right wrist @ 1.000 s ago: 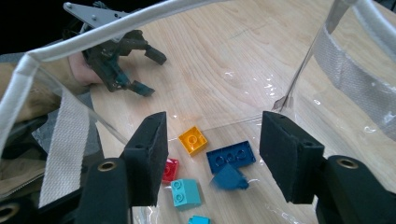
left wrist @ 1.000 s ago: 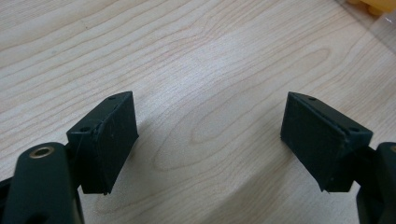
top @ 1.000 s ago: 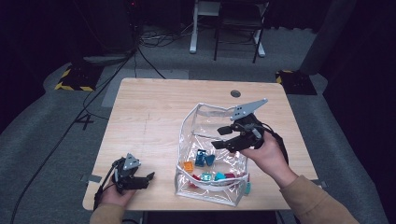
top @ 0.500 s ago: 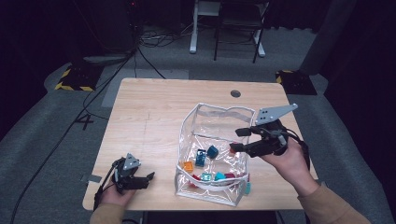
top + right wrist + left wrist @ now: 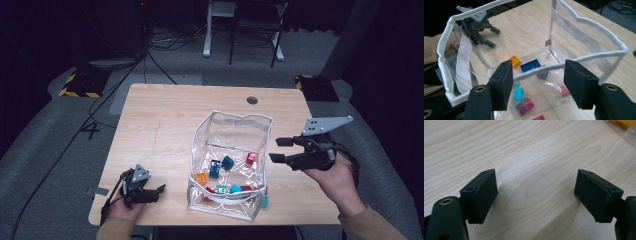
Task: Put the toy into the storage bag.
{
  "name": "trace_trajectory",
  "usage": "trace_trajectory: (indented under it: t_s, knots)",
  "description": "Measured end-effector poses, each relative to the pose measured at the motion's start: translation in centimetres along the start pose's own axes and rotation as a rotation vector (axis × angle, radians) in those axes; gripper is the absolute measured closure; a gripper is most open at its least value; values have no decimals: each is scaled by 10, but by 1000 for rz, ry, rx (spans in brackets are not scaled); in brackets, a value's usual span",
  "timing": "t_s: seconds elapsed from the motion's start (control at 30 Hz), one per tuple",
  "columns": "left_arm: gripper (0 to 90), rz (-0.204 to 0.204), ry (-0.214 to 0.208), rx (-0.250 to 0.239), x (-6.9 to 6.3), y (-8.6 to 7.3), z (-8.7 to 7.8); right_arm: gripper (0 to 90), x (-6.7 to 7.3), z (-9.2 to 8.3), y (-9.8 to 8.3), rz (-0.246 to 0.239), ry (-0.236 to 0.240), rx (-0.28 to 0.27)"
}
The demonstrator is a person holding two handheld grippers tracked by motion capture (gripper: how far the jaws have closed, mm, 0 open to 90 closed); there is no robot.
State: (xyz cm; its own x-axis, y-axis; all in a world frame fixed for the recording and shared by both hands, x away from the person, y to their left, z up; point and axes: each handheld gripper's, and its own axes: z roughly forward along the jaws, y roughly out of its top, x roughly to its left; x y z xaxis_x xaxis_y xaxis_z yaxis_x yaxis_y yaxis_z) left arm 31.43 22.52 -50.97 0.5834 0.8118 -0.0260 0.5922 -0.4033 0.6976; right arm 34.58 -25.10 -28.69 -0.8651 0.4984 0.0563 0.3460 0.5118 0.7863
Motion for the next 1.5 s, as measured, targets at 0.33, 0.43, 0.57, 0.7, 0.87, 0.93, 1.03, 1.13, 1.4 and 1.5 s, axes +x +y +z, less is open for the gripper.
trace_trajectory:
  t_s: [0.33, 0.43, 0.57, 0.7, 0.87, 0.93, 1.03, 1.13, 1.4, 1.5]
  knots:
    - [190, 0, 1, 0, 0, 0, 0, 409, -12, -24, -19, 41, -57, -10]
    - [191, 0, 1, 0, 0, 0, 0, 405, -15, -28, -25, 53, -69, -12]
    - [191, 0, 1, 1, 0, 0, 0, 401, -19, -28, -33, 67, -78, -8]
    - [191, 0, 1, 1, 0, 0, 0, 402, -21, -24, -42, 81, -82, -7]
    - [190, 0, 1, 1, 0, 0, 0, 404, -23, -16, -54, 100, -78, 5]
    - [190, 0, 1, 0, 0, 0, 0, 408, -24, -12, -59, 108, -74, 8]
    - [190, 0, 0, 0, 0, 0, 0, 411, -26, -6, -67, 120, -70, 19]
    - [191, 0, 0, 1, 0, 0, 0, 412, -26, 0, -75, 128, -70, 27]
    - [190, 0, 1, 1, 0, 0, 0, 412, -29, 20, -96, 159, -51, 56]
    - [191, 0, 0, 0, 0, 0, 0, 412, -29, 28, -104, 170, -43, 67]
